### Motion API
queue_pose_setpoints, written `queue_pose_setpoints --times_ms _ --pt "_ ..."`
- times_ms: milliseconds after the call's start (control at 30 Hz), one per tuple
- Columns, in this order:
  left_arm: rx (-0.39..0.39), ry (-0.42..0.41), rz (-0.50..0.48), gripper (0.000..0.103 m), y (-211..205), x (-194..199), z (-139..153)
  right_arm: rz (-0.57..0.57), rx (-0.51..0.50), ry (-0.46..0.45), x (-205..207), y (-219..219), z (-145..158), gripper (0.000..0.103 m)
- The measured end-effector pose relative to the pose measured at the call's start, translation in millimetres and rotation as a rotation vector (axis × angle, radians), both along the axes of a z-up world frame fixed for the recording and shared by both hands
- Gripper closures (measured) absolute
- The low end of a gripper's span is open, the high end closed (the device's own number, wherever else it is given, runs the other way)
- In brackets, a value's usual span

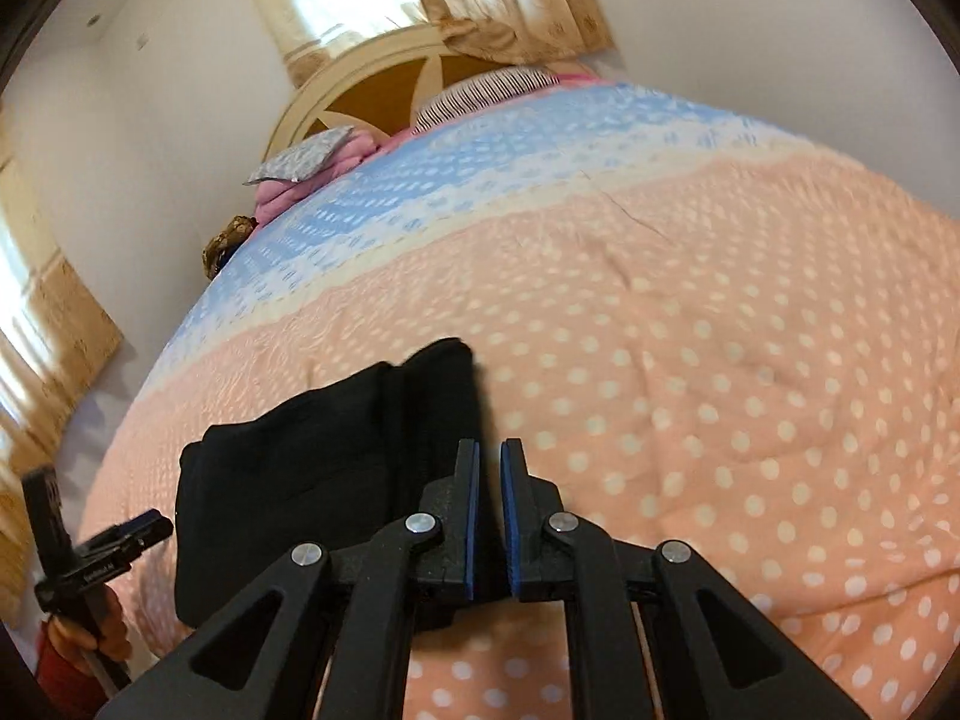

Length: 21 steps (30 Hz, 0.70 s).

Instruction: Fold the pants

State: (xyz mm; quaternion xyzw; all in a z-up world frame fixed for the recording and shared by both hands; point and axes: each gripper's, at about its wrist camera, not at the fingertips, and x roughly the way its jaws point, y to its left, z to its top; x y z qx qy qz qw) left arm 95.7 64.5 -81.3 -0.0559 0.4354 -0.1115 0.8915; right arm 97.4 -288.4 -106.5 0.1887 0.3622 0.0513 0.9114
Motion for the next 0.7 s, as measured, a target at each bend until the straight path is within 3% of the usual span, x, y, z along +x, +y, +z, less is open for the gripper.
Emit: queue_pose_setpoints --times_ms 233,300,333,400,500,600,700 --pt "0.010 0.039 -0.020 0.028 -24 6 -11 0.068 0.086 0.011 19 4 -12 0.093" --pt "-0.004 0.046 -0.007 0.024 -25 6 -14 0.067 0.151 -0.009 19 1 -14 0.074" --pt "-0.014 0.049 0.002 0.022 -24 5 -16 0.059 0.182 -0.027 17 -2 -14 0.055" --pt "-0.024 0.051 0.021 0.014 -22 5 -18 0.040 0.252 -0.073 12 -12 -13 0.037" --pt "-0.009 0.040 0.021 0.013 -26 2 -18 0.022 0.306 -0.050 13 -21 -15 0.035" --pt "-0.004 0.043 0.027 0.013 -23 1 -15 0.042 0.251 -0.022 17 -16 -19 0.035" --pt "-0.045 0.037 0.066 0.013 -14 0 -16 0.084 0.212 0.013 18 -3 -32 0.035"
